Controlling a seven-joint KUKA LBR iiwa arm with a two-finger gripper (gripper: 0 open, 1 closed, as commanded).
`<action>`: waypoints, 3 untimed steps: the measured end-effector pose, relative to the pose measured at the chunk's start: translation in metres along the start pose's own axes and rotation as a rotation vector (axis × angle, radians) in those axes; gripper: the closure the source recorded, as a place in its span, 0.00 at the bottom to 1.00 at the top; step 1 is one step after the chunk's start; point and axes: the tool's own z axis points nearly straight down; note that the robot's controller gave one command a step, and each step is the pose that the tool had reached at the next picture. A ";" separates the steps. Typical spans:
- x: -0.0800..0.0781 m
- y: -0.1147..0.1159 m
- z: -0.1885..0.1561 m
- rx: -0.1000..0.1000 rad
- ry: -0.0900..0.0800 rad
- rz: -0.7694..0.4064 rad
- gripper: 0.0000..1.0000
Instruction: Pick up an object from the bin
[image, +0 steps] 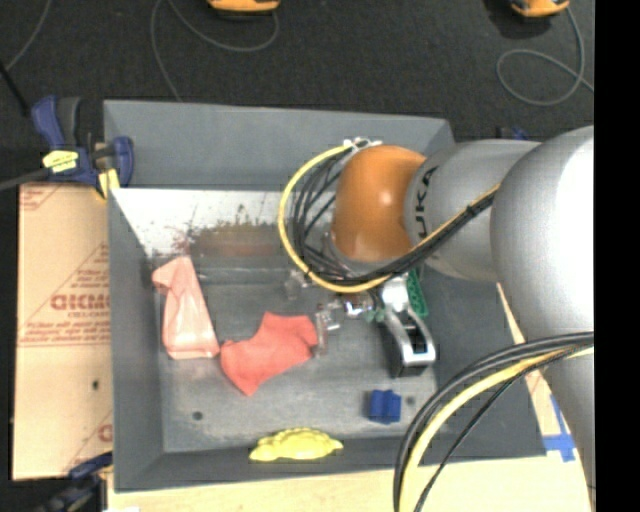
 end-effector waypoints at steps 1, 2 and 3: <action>0.029 0.026 0.004 -0.002 -0.005 -0.040 1.00; 0.029 0.026 0.004 -0.002 -0.005 -0.041 1.00; 0.026 0.013 -0.086 0.000 -0.009 -0.029 1.00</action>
Offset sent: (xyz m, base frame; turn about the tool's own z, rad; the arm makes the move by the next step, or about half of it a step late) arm 0.0000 0.0000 0.0000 0.0000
